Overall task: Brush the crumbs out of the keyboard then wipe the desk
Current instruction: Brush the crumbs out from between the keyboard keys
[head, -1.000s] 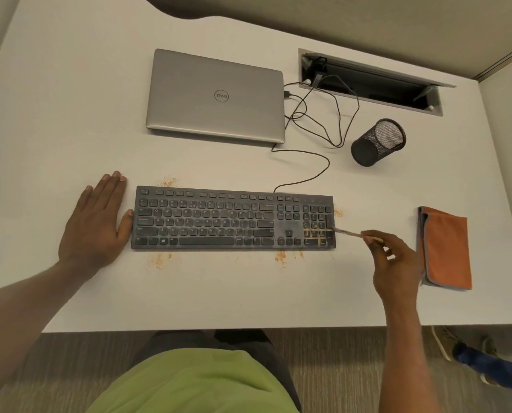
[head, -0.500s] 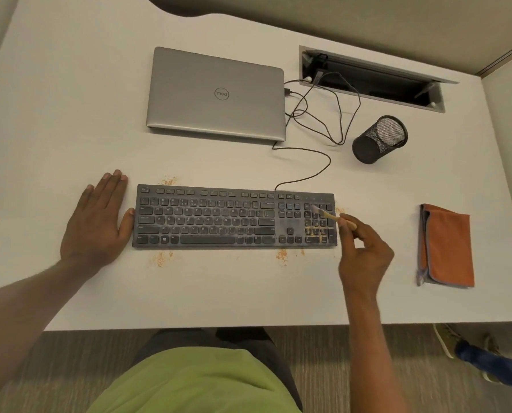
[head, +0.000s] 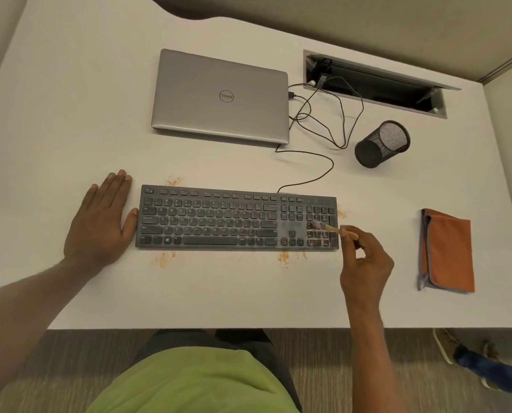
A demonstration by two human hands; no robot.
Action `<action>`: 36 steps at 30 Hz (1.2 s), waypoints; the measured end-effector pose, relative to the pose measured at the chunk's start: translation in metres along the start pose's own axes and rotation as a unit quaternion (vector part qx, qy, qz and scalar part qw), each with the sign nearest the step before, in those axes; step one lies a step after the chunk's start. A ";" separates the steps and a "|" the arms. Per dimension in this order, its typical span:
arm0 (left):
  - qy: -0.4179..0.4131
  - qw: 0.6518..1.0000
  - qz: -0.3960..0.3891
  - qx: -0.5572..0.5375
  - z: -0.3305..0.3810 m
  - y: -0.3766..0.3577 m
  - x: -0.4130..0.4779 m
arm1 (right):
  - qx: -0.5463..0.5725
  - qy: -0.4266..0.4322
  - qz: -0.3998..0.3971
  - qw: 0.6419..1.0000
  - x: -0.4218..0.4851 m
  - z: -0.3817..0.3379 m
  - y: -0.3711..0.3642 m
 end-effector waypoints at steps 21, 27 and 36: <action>0.000 1.000 0.003 0.001 -0.001 -0.002 0.000 | 0.014 -0.027 -0.028 0.999 0.005 -0.002 -0.023; -0.002 1.000 0.000 0.002 -0.001 -0.002 0.001 | 0.024 -0.024 0.003 0.999 0.004 -0.008 -0.013; -0.002 1.000 0.001 -0.002 -0.001 -0.002 0.000 | -0.006 -0.019 -0.036 0.999 0.000 -0.005 -0.022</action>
Point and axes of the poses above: each hand's wrist, its own x-axis towards the middle knuckle, its own y-axis out of the back of the hand, z = x × y, the point moved 10 cm from there along x, towards the middle knuckle, and after that the axes turned 14 degrees about -z, right-handed, at the moved point
